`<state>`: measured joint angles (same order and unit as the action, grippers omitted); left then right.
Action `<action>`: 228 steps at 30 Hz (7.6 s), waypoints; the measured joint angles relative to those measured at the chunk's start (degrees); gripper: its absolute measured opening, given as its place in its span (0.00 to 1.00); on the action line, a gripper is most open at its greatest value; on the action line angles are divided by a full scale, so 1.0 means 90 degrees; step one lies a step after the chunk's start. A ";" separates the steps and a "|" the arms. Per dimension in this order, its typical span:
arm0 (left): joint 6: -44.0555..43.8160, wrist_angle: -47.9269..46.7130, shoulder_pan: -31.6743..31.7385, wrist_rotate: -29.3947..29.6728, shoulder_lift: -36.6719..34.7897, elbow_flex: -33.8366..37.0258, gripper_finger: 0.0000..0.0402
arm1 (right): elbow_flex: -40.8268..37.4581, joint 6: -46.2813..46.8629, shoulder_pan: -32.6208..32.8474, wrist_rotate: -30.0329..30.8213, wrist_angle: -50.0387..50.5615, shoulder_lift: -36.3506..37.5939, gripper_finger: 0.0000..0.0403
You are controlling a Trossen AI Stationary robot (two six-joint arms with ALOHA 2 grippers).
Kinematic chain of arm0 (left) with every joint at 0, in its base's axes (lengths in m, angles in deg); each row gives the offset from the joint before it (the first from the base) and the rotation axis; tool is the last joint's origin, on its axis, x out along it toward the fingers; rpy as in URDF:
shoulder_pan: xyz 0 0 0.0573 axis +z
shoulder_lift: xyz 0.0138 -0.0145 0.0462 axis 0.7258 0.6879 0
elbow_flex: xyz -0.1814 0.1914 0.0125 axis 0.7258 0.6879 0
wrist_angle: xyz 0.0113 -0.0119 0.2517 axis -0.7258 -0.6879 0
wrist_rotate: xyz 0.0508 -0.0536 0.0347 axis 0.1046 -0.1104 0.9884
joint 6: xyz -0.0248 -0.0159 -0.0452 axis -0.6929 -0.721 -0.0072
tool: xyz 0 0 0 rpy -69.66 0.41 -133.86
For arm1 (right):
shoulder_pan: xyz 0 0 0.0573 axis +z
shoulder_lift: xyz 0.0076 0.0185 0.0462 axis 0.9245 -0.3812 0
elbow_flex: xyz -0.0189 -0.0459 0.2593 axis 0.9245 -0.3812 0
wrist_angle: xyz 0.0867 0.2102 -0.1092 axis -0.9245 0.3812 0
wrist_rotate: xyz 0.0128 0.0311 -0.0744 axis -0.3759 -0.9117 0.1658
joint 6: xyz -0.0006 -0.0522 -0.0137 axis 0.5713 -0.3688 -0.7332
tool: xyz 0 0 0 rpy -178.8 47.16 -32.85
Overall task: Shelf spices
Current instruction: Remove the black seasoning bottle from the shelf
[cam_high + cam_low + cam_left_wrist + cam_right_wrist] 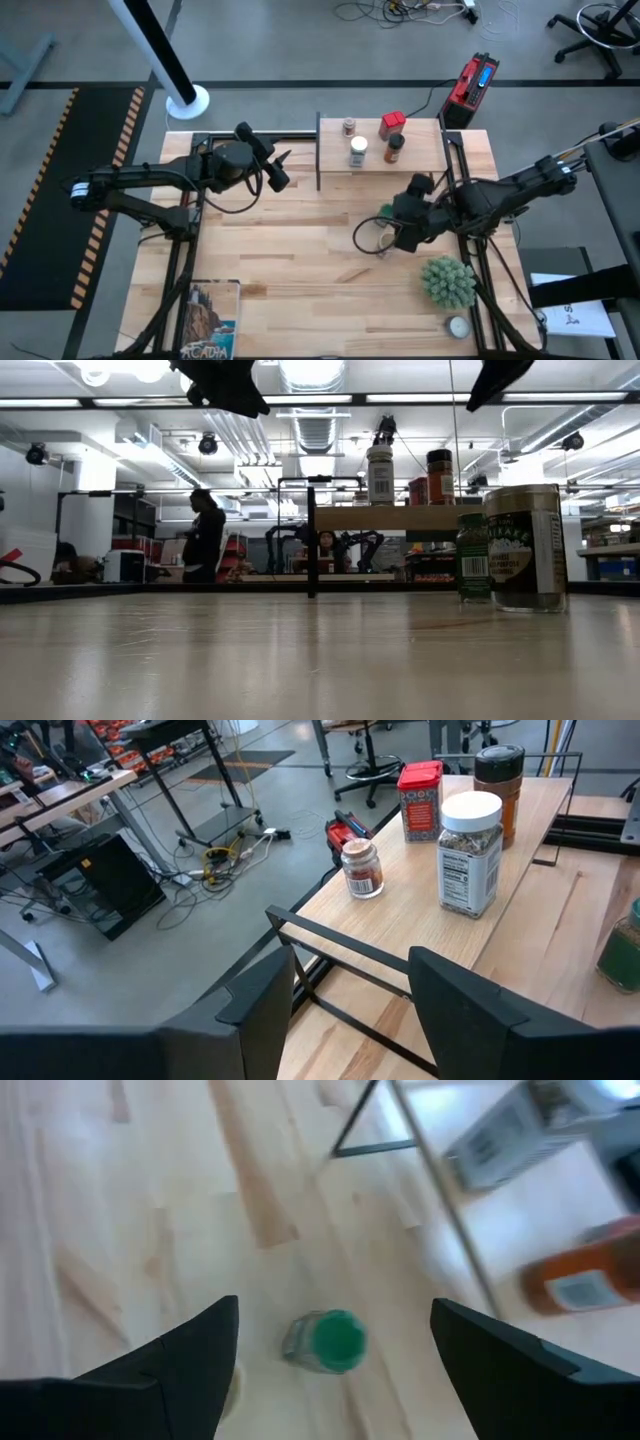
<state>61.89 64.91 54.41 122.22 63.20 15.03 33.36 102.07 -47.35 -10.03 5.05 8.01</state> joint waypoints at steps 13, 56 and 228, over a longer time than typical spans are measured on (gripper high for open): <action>-0.0029 0.0004 0.0000 -0.0006 0.0000 0.0000 0.49 | 0.0070 -0.0756 -0.0509 0.1451 0.0605 0.0322 0.74; -0.0027 -0.0055 -0.0002 -0.0003 0.0000 0.0000 0.51 | -0.0357 -0.4816 -0.5796 -0.2843 -0.2067 0.0670 0.70; -0.0051 -0.0340 0.0000 -0.0001 0.0002 0.0000 0.51 | -0.2776 -0.1733 -0.0872 -0.2158 -0.8983 -0.3246 0.43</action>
<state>61.43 61.85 54.41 122.22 63.22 15.03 8.38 86.47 -55.19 -29.46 -75.80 -21.21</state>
